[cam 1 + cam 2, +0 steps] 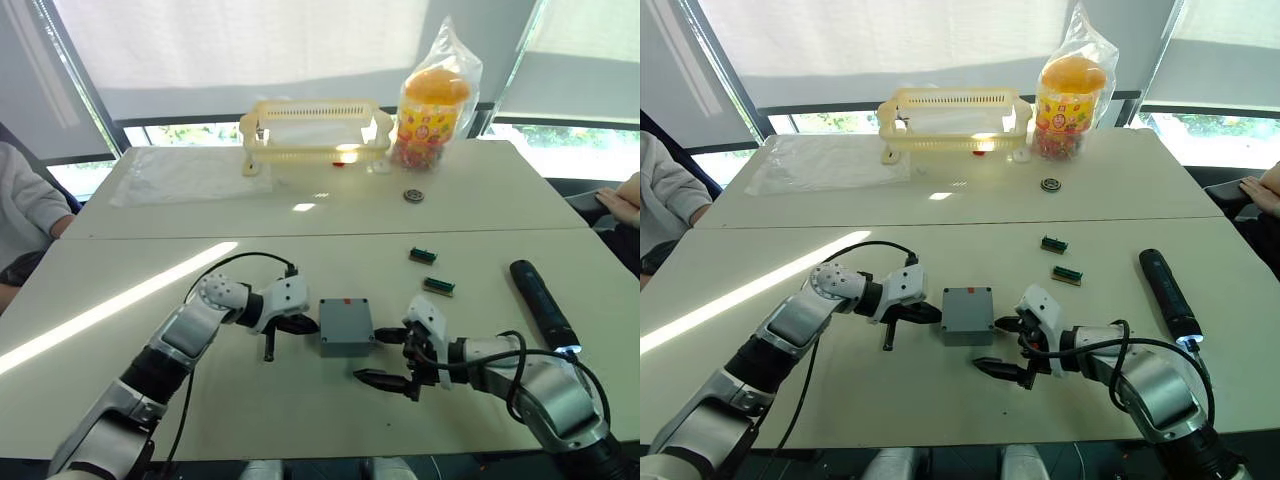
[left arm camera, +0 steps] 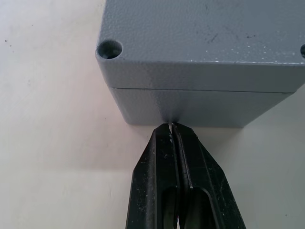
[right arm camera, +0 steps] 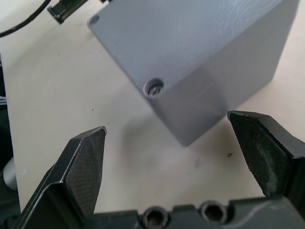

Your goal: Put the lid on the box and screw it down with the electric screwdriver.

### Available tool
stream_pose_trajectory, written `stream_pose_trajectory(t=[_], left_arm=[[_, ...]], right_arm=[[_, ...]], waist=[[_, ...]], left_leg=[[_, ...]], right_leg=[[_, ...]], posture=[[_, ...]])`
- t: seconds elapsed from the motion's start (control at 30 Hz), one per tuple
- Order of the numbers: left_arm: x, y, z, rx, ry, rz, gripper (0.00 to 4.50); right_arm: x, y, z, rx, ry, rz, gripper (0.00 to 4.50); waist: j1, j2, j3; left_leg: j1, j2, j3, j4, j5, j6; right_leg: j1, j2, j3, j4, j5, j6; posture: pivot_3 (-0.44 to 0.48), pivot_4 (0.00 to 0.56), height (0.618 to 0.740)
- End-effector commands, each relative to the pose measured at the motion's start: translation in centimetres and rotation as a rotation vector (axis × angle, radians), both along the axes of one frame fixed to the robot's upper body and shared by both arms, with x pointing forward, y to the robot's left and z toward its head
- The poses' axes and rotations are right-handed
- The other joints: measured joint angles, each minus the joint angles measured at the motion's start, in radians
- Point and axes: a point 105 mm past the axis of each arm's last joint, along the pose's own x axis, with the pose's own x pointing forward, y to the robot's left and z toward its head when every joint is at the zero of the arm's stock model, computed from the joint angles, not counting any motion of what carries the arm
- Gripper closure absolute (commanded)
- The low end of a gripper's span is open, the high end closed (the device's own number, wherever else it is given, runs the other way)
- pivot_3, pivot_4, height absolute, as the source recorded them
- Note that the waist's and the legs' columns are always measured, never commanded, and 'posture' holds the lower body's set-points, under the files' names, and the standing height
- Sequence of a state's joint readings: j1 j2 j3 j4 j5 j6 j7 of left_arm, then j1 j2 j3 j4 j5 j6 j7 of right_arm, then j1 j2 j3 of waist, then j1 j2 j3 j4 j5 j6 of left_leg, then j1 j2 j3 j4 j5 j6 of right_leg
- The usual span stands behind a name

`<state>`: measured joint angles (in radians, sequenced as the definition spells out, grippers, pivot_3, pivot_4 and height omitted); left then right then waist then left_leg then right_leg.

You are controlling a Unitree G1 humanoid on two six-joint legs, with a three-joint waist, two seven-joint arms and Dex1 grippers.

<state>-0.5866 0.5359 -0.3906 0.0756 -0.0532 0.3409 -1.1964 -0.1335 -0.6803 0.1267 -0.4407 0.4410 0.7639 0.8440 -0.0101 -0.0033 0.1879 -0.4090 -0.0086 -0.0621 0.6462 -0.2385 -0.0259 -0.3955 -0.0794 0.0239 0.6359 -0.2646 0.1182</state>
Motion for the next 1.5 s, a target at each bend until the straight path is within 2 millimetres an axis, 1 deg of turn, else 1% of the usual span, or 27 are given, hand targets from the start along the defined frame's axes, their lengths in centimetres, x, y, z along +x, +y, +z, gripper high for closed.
stream_pose_trajectory(t=[0.03,0.17,0.27,0.33,0.37,0.43,0.53,0.6,0.67,0.73,0.8,0.97,1.13,1.17,1.2,1.27,1.5], left_arm=[[0.3,0.0,1.7,-0.025,-0.059,-0.011,4.5],[0.4,1.1,3.0,-0.037,-0.053,0.003,4.5],[0.4,2.2,4.5,-0.041,-0.048,0.014,4.5],[1.1,3.0,6.3,-0.072,-0.076,0.053,4.5],[1.4,3.2,7.0,-0.088,-0.085,0.068,4.5],[1.7,3.1,8.1,-0.122,-0.092,0.085,4.5],[2.0,2.8,9.8,-0.176,-0.099,0.107,4.5],[1.9,2.7,10.6,-0.202,-0.104,0.122,4.5],[1.7,2.7,11.0,-0.215,-0.102,0.131,4.5],[0.5,2.2,12.3,-0.284,-0.077,0.133,4.5],[-0.5,1.9,12.8,-0.307,-0.062,0.13,4.5],[-1.8,1.6,12.4,-0.304,-0.041,0.151,4.5],[-2.1,1.5,11.8,-0.298,-0.026,0.169,4.5],[-2.1,1.6,11.7,-0.296,-0.023,0.173,4.5],[-2.1,1.7,11.6,-0.295,-0.021,0.177,4.5],[-2.1,1.8,11.4,-0.29,-0.016,0.183,4.5],[-2.1,1.9,10.9,-0.277,-0.009,0.185,4.5]], right_arm=[[-0.2,-1.2,1.9,0.004,-0.056,-0.038,0.02],[-0.5,-2.9,3.5,0.027,-0.064,-0.094,0.02],[0.1,-4.5,5.7,0.073,-0.084,-0.16,0.02],[2.1,-5.8,7.9,0.139,-0.152,-0.255,0.02],[2.9,-6.2,8.5,0.161,-0.174,-0.288,0.02],[4.6,-6.9,9.1,0.181,-0.213,-0.354,0.02],[8.4,-8.2,9.8,0.221,-0.302,-0.496,0.02],[10.5,-9.0,9.4,0.197,-0.339,-0.563,0.02],[11.5,-9.5,8.9,0.168,-0.353,-0.592,0.02],[13.5,-10.3,8.2,0.108,-0.386,-0.649,0.02],[14.7,-10.7,7.7,0.055,-0.409,-0.666,0.02],[16.0,-11.0,6.4,0.015,-0.4,-0.66,0.02],[16.5,-11.2,5.4,-0.001,-0.383,-0.663,0.02],[16.5,-11.2,5.2,-0.002,-0.381,-0.662,0.53],[16.5,-11.2,5.1,0.001,-0.376,-0.659,0.82],[16.5,-11.2,5.0,0.002,-0.376,-0.658,1.83],[16.6,-11.0,4.5,0.01,-0.37,-0.66,1.83]], waist=[[0.001,0.0,0.0],[-0.001,0.0,0.0],[-0.003,0.0,0.0],[-0.005,-0.001,0.0],[-0.004,-0.001,0.0],[-0.002,-0.001,0.0],[-0.003,-0.001,0.0],[-0.005,-0.001,0.0],[-0.005,-0.001,0.001],[-0.006,-0.001,0.001],[-0.01,-0.001,0.001],[-0.011,-0.001,0.001],[-0.009,-0.001,0.001],[-0.009,-0.001,0.001],[-0.009,-0.001,0.001],[-0.01,-0.001,0.001],[-0.01,-0.001,0.001]], left_leg=[[0.0,0.0,0.0,0.0,0.0,0.0],[0.0,0.0,0.0,0.0,0.0,0.0],[0.0,0.001,0.0,-0.001,0.0,0.0],[0.0,0.001,0.0,0.0,0.0,0.0],[0.0,0.001,0.0,0.0,0.0,0.0],[0.001,0.001,0.0,0.0,0.0,0.0],[0.0,0.0,0.0,0.0,0.0,0.0],[0.0,0.0,0.001,0.0,0.0,0.0],[0.0,0.0,0.002,-0.001,0.0,0.0],[0.0,0.0,0.001,-0.001,0.0,0.0],[0.0,0.0,0.001,-0.001,0.0,0.0],[0.0,0.0,0.001,-0.001,0.0,0.0],[0.001,0.0,0.001,-0.001,0.0,0.0],[0.001,0.0,0.001,-0.001,0.0,-0.001],[0.001,0.0,0.001,-0.001,0.0,-0.001],[0.001,0.0,0.001,-0.001,0.0,-0.001],[0.001,0.0,0.001,-0.001,0.0,-0.001]], right_leg=[[0.0,0.0,0.0,0.0,0.0,0.0],[0.0,0.0,0.0,0.0,0.0,0.0],[0.0,0.0,0.0,0.0,0.0,0.0],[0.0,0.0,0.0,0.0,0.0,0.0],[0.0,0.0,0.0,0.0,0.0,0.0],[0.0,0.0,0.0,0.0,0.0,0.0],[0.0,0.0,0.0,0.0,0.0,0.0],[0.0,0.0,0.001,0.0,0.0,0.0],[-0.001,0.0,0.001,0.0,0.0,0.0],[-0.002,0.0,0.001,0.002,0.0,0.001],[-0.003,0.0,0.001,0.004,0.0,0.001],[-0.005,0.0,0.002,0.008,0.0,0.001],[-0.005,0.0,0.002,0.01,0.0,0.001],[-0.005,0.0,0.002,0.01,0.0,0.001],[-0.005,0.0,0.002,0.01,0.0,0.001],[-0.005,0.0,0.002,0.01,0.0,0.001],[-0.005,0.0,0.002,0.01,0.0,0.001]], posture=[[0.0,0.15,0.74],[0.0,0.15,0.74],[0.0,0.15,0.74],[0.0,0.15,0.74],[0.0,0.15,0.74],[0.0,0.15,0.74],[0.0,0.15,0.74],[0.0,0.15,0.74],[0.0,0.15,0.74],[0.0,0.15,0.74],[0.0,0.15,0.74],[0.0,0.15,0.74],[0.0,0.15,0.74],[0.0,0.15,0.74],[0.0,0.15,0.74],[0.0,0.15,0.74],[0.0,0.15,0.74]])
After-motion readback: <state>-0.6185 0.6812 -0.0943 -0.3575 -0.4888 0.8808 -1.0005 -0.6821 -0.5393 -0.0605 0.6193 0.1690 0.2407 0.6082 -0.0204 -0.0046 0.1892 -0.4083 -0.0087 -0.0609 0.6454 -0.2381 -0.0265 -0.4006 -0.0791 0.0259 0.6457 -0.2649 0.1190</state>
